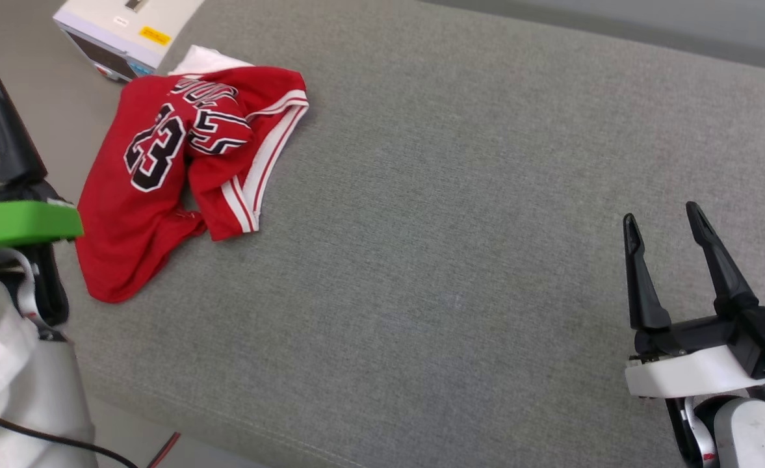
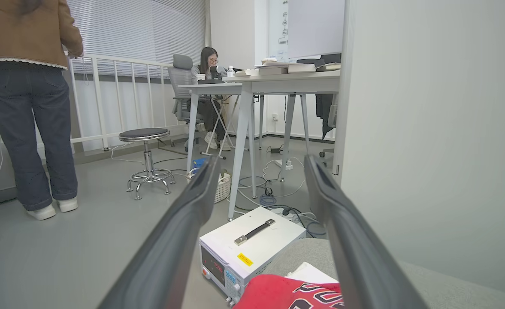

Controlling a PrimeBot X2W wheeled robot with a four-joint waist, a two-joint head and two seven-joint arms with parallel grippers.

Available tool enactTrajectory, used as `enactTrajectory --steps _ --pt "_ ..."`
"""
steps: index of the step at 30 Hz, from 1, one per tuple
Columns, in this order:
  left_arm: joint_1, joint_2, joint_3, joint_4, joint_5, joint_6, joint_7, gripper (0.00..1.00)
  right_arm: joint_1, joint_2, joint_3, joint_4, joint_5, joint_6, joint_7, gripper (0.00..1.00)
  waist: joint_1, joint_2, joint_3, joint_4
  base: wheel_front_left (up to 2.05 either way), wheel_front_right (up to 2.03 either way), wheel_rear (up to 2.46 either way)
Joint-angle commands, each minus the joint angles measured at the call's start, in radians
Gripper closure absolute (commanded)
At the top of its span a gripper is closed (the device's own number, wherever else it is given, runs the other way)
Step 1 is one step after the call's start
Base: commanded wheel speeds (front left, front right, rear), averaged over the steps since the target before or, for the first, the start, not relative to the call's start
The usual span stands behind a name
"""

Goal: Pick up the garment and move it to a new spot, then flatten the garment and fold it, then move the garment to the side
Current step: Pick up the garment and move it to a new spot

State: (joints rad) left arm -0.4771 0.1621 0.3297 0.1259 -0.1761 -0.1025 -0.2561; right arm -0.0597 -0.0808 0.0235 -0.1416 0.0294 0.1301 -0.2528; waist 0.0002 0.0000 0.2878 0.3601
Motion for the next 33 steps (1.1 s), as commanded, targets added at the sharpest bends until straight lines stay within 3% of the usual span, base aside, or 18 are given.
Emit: enactTrajectory --steps 1,6,8,13,19,27,33 --pt "-0.042 0.02 0.005 0.018 -0.019 -0.009 -0.006 0.0 -0.024 -0.01 -0.003 -0.012 -0.005 0.001 -0.009 0.0 -0.0002 0.0 0.111 -0.074 0.0 0.0 0.0" --pt "-0.181 0.15 -0.045 0.203 -0.104 -0.027 0.024 0.0 -0.053 -0.028 -0.016 -0.036 -0.01 0.001 -0.009 0.0 -0.0002 0.0 0.172 -0.091 0.0 0.0 0.0" --pt "-0.231 0.202 -0.116 0.265 -0.171 -0.027 0.096 0.0 -0.06 -0.034 -0.022 -0.045 -0.011 0.001 -0.009 0.0 -0.0002 0.0 0.19 -0.093 0.0 0.0 0.0" --pt "-0.333 0.322 -0.293 0.366 -0.379 -0.028 0.339 0.0 -0.078 -0.049 -0.031 -0.066 -0.013 0.001 -0.009 0.0 -0.0002 0.0 0.235 -0.096 0.0 0.0 0.0" --pt "-0.403 0.409 -0.439 0.428 -0.581 -0.028 0.661 0.0 -0.099 -0.061 -0.027 -0.073 -0.015 0.001 -0.009 0.0 -0.0002 0.0 0.266 -0.107 0.0 0.0 0.0" --pt "-0.447 0.467 -0.593 0.471 -0.708 -0.028 0.909 0.0 -0.108 -0.073 -0.035 -0.08 -0.019 0.001 -0.009 0.0 -0.0002 0.0 0.296 -0.12 0.0 0.0 0.0" --pt "-0.453 0.443 -0.69 0.559 -0.72 -0.028 0.972 0.0 -0.122 -0.078 -0.03 -0.083 -0.018 0.001 -0.009 0.0 -0.0002 0.0 0.314 -0.131 0.0 0.0 0.0"
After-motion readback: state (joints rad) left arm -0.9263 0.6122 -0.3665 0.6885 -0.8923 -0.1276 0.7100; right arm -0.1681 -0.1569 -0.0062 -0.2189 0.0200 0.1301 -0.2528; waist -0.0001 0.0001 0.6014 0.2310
